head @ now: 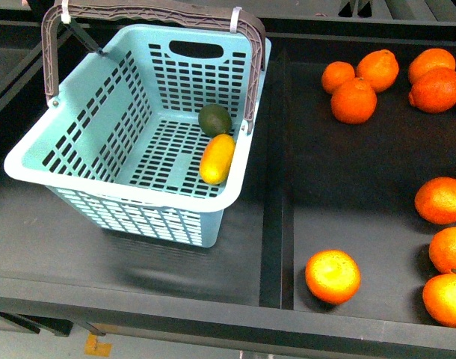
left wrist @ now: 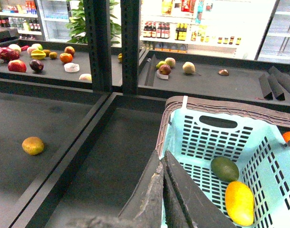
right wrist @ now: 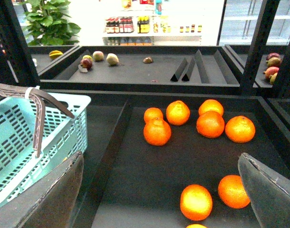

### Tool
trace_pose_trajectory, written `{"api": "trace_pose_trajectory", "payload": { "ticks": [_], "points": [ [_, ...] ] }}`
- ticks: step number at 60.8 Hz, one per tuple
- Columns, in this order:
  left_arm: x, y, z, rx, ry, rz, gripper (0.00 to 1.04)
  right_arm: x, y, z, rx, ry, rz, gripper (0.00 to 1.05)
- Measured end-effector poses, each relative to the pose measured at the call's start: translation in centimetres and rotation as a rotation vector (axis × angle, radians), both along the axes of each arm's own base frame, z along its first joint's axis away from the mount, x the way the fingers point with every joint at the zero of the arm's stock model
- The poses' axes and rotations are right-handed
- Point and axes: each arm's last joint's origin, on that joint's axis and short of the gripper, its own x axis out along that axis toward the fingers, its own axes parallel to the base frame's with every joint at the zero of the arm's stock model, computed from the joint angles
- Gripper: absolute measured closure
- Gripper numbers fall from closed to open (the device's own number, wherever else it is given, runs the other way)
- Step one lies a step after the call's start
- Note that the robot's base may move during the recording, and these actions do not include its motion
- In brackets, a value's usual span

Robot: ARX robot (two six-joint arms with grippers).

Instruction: Pick mango and avocado into basket

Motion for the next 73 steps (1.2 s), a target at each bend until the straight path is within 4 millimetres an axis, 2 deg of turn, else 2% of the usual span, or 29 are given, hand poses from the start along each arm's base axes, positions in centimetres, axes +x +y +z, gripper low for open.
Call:
{"api": "trace_pose_trajectory", "payload": {
  "ticks": [31, 73],
  "points": [
    [-3.5, 0.0, 0.6, 0.003, -0.018, -0.001, 1.03, 0.0, 0.0, 0.0, 0.0, 0.0, 0.0, 0.09],
    [-5.5, 0.0, 0.7, 0.003, -0.025, -0.001, 1.03, 0.0, 0.0, 0.0, 0.0, 0.0, 0.0, 0.09]
  ]
}}
